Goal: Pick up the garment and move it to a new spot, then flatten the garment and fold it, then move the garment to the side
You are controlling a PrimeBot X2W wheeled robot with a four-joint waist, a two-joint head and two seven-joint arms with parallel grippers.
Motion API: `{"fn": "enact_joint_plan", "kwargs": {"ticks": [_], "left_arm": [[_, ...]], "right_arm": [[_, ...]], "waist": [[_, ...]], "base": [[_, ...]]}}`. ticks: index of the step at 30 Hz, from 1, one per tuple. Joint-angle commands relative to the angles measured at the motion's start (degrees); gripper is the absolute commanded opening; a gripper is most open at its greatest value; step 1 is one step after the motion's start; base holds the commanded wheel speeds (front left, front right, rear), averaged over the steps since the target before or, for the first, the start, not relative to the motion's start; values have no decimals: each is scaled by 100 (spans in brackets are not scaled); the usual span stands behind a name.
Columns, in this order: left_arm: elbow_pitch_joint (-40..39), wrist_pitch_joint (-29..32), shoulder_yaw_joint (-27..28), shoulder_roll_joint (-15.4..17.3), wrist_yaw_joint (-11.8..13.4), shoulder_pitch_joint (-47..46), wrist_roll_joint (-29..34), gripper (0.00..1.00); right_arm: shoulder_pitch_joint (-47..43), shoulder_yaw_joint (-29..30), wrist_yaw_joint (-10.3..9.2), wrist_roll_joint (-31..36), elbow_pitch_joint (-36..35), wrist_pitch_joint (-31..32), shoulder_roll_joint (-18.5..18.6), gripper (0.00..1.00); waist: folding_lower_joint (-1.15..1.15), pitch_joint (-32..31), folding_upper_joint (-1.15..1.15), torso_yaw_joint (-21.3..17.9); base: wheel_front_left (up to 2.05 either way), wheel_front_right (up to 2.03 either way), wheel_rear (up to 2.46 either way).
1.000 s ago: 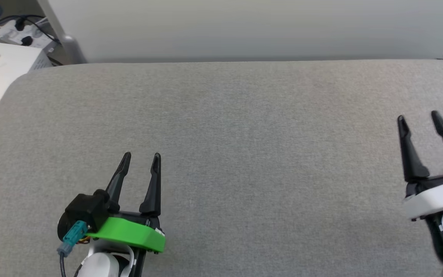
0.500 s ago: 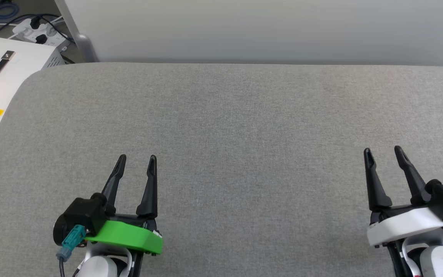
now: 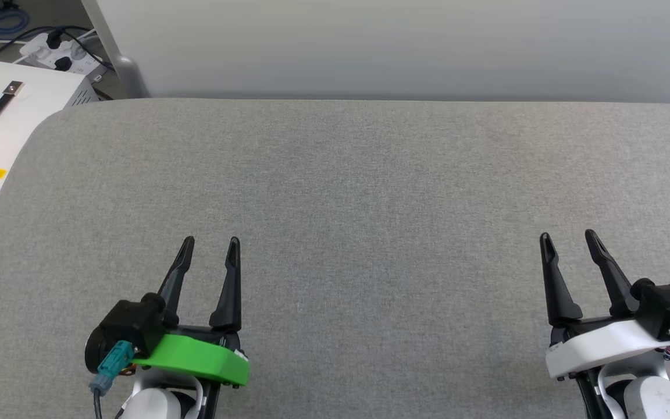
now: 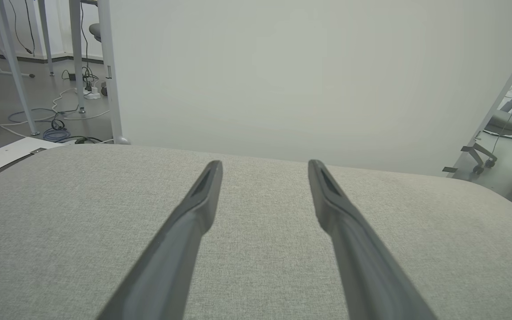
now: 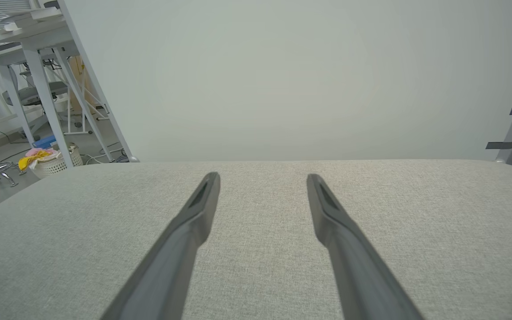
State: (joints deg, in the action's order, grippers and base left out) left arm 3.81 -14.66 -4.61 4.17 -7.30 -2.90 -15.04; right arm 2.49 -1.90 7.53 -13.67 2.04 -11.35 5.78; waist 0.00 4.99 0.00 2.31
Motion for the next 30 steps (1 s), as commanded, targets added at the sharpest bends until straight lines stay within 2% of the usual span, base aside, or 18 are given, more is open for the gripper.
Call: {"fn": "enact_joint_plan", "kwargs": {"ticks": [1, 11, 12, 30], "left_arm": [[11, -34, 6, -17, -18, 61, 31, 100], [55, -34, -80, -16, -18, 43, -79, 100], [54, 6, -76, -2, 1, 0, -76, 0], [4, 187, -9, -18, 89, 33, 113, 0]], "right_arm": [[8, -9, -4, 45, 8, -29, 9, 100], [34, -29, -4, 43, -13, 5, 7, 100], [1, -19, 0, 0, -3, 8, 0, 0], [-29, 7, -1, 166, -27, 146, -35, 0]], "waist": [[0, 7, 0, 5], [0, 50, 0, 8], [0, 48, 0, 9], [0, -18, 0, -20]], "base": [[0, 0, 0], [0, 0, 0], [0, 0, 0], [0, 0, 0]]}}
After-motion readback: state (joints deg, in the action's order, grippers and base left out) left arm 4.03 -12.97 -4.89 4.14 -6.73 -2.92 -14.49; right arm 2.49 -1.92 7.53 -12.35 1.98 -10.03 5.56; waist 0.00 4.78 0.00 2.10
